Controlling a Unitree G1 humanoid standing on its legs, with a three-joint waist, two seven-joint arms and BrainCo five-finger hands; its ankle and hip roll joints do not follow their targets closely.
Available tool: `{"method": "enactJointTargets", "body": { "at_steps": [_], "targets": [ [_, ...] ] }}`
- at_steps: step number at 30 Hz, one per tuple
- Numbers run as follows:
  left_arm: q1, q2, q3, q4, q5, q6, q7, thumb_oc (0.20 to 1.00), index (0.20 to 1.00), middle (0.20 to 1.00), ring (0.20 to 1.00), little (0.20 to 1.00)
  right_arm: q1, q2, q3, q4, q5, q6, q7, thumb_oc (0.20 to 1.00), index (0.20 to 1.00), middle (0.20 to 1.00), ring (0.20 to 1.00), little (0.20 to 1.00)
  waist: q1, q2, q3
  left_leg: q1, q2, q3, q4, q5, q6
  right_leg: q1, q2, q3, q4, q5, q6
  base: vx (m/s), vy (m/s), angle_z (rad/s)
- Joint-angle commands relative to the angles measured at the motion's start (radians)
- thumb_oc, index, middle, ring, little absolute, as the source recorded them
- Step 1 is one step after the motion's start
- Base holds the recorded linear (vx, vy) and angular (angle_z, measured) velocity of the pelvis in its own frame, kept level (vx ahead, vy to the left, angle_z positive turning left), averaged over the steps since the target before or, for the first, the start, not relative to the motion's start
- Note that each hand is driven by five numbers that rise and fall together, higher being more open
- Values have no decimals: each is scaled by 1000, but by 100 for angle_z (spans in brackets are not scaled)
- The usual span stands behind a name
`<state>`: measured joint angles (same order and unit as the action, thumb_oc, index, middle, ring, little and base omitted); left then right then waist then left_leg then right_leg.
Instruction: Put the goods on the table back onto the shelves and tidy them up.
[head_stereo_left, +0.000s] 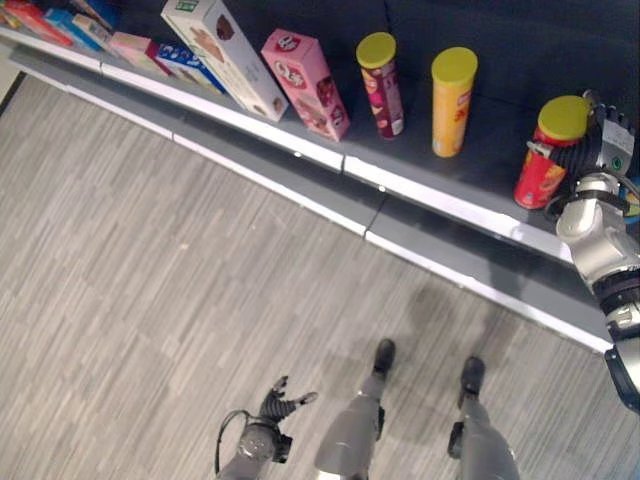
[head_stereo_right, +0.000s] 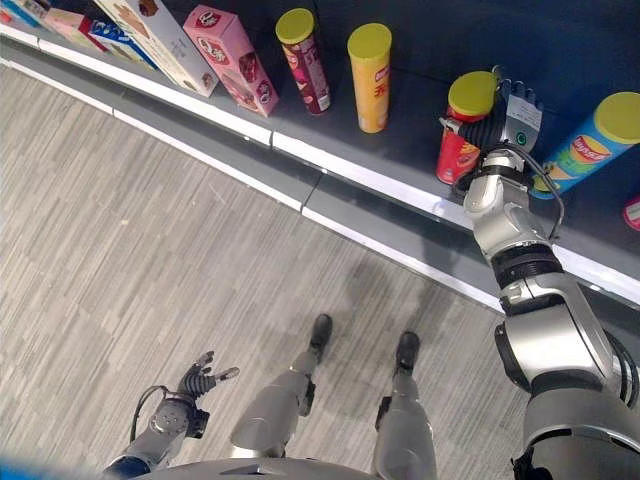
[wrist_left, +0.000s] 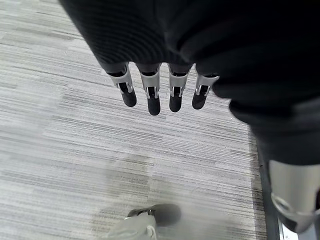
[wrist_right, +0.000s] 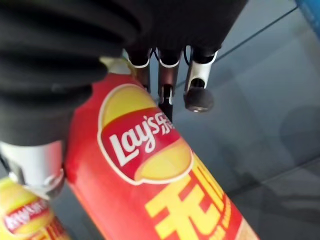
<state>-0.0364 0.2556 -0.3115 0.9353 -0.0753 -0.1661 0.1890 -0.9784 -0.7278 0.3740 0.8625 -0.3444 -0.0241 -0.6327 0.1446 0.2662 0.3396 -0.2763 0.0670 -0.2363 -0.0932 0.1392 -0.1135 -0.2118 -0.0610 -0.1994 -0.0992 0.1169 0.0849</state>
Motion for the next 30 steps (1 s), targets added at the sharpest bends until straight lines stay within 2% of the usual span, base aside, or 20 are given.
{"method": "enactJointTargets", "body": {
  "at_steps": [1, 13, 28, 29, 30],
  "targets": [
    [-65, 81, -80, -5, -28, -30, 24, 1000, 1000, 1000, 1000, 1000, -135, -60, 83, 4, 13, -20, -48, 200, 200, 200, 200, 200, 35, -46, -20, 44, -43, 56, 6, -65, 2, -76, -93, 101, 223, -180, 31, 0, 0, 0],
    [-70, 84, -99, -4, -36, -31, 29, 1000, 1000, 1000, 1000, 1000, -211, -102, 125, 60, 43, -5, -75, 200, 200, 200, 200, 200, 57, -35, -22, 20, -51, 42, 6, -61, 2, -94, -102, 93, 228, -179, 36, 17, 0, 5],
    [-64, 81, -97, -24, -39, -29, 35, 1000, 1000, 1000, 1000, 1000, -184, -81, 123, 79, 48, 0, -71, 200, 200, 200, 200, 200, 55, -41, -16, 24, -50, 53, 6, -67, 6, -97, -100, 109, 222, -174, 38, 0, 0, 0],
    [-64, 80, -96, -23, -40, -28, 36, 1000, 1000, 1000, 1000, 1000, -182, -80, 120, 79, 50, 1, -72, 718, 718, 718, 718, 718, 55, -42, -15, 24, -50, 55, 6, -67, 6, -97, -100, 109, 222, -173, 38, 0, 0, 0],
    [-67, 79, -95, -20, -39, -28, 40, 1000, 1000, 1000, 1000, 1000, -172, -73, 119, 79, 45, 3, -75, 1000, 1000, 1000, 1000, 1000, 52, -42, -14, 25, -50, 57, 6, -67, 6, -97, -99, 112, 222, -174, 38, 0, 0, 0]
  ]
}}
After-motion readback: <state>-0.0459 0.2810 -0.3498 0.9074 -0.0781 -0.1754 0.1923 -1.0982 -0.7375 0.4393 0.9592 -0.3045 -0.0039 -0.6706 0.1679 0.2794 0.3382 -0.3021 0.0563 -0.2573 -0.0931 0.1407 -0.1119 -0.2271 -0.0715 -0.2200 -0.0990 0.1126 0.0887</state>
